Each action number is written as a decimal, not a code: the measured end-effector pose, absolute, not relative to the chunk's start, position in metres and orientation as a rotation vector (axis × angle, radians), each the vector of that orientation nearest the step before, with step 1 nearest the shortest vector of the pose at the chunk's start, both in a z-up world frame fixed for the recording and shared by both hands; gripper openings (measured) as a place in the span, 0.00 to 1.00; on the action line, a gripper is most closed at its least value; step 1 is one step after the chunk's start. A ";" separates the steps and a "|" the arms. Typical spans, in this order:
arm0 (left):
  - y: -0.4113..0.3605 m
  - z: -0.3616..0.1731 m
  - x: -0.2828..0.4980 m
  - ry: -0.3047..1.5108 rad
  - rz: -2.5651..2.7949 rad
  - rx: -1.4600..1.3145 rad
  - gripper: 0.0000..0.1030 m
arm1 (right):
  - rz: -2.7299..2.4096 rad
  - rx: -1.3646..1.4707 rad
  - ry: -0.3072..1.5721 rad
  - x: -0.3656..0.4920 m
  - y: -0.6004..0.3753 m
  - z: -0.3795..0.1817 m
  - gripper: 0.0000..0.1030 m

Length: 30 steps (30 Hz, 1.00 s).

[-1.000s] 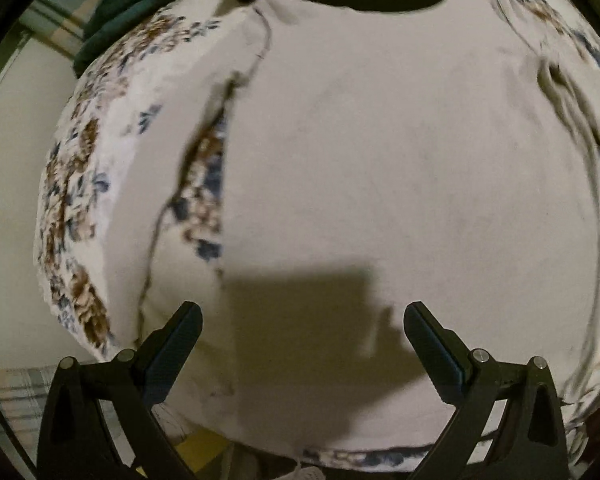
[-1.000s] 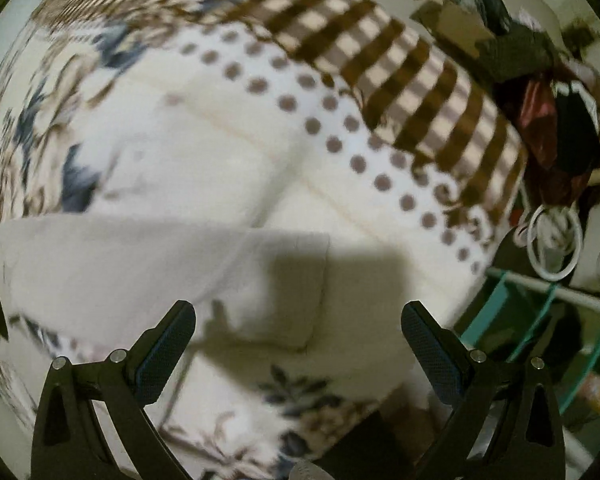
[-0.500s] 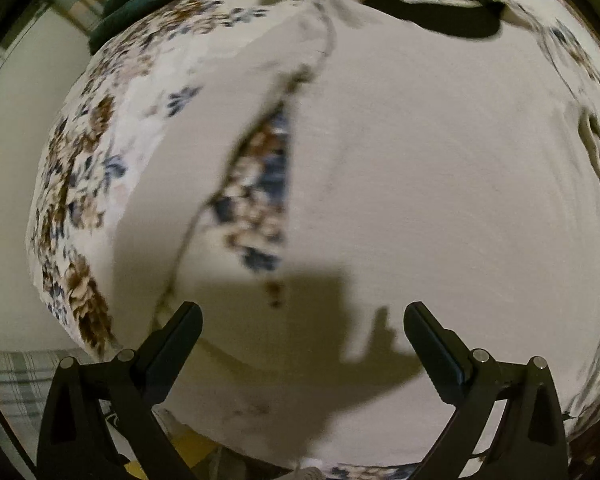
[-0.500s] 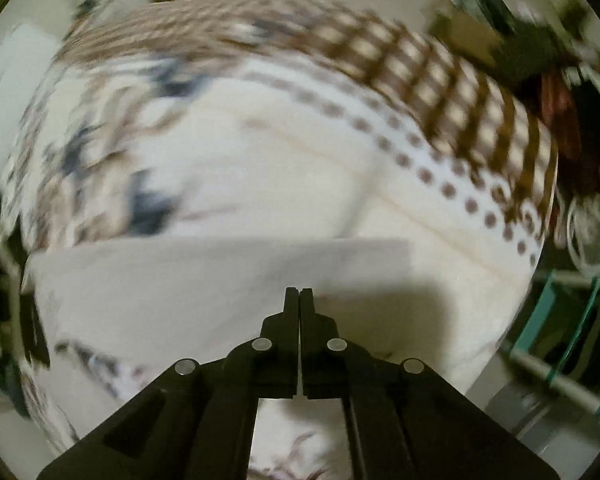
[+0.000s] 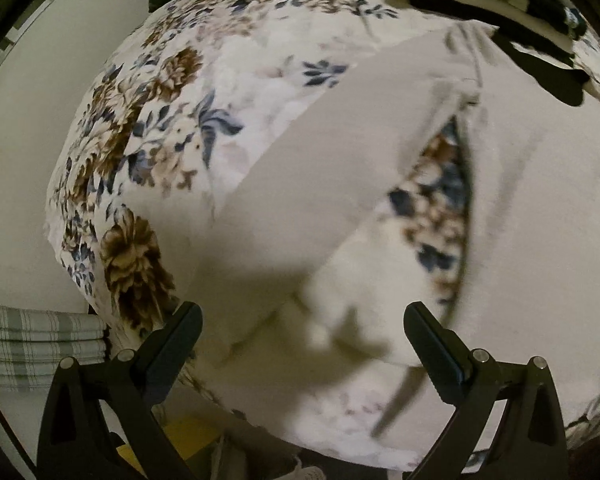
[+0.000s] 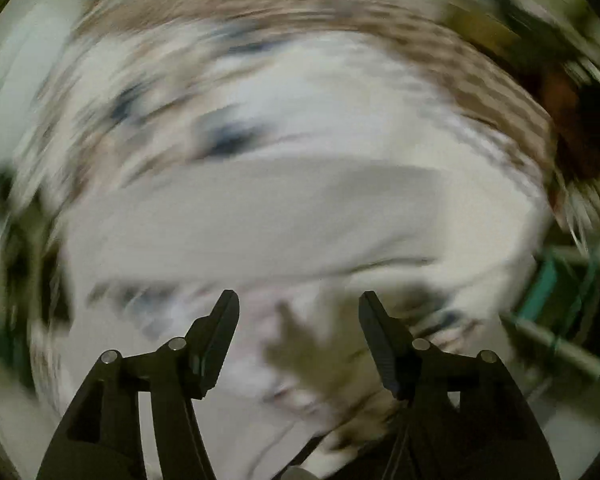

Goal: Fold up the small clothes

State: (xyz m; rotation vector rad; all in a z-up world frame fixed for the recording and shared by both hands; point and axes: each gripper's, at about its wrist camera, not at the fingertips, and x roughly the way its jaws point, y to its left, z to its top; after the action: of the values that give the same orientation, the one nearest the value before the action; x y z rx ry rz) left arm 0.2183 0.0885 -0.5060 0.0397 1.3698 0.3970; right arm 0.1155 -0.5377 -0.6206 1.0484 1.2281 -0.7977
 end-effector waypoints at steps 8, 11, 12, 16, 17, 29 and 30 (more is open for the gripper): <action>0.081 -0.520 0.228 1.394 0.357 0.043 1.00 | -0.915 1.267 1.088 0.075 -0.590 -0.683 0.65; 0.068 -0.520 0.234 1.394 0.317 0.056 1.00 | -0.888 1.231 1.016 0.090 -0.583 -0.680 0.64; 0.062 -0.520 0.237 1.393 0.301 0.065 1.00 | -0.856 1.231 1.009 0.098 -0.579 -0.680 0.44; 0.046 -0.516 0.243 1.384 0.263 0.070 1.00 | -0.836 1.175 1.043 0.120 -0.567 -0.674 0.08; 0.044 -0.514 0.245 1.379 0.258 0.070 1.00 | -0.846 1.166 1.029 0.123 -0.564 -0.664 0.07; 0.085 -0.500 0.231 1.350 0.353 0.041 1.00 | -0.305 0.417 1.208 0.241 -0.327 -0.511 0.07; 0.093 -0.499 0.225 1.352 0.372 0.036 1.00 | -0.236 0.310 1.233 0.249 -0.291 -0.511 0.07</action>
State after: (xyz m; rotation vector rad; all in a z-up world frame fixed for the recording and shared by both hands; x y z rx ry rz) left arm 0.2253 0.0926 -0.4994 0.0361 1.3518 0.3725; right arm 0.2489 -0.2906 -0.5111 0.3098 1.2330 -0.2358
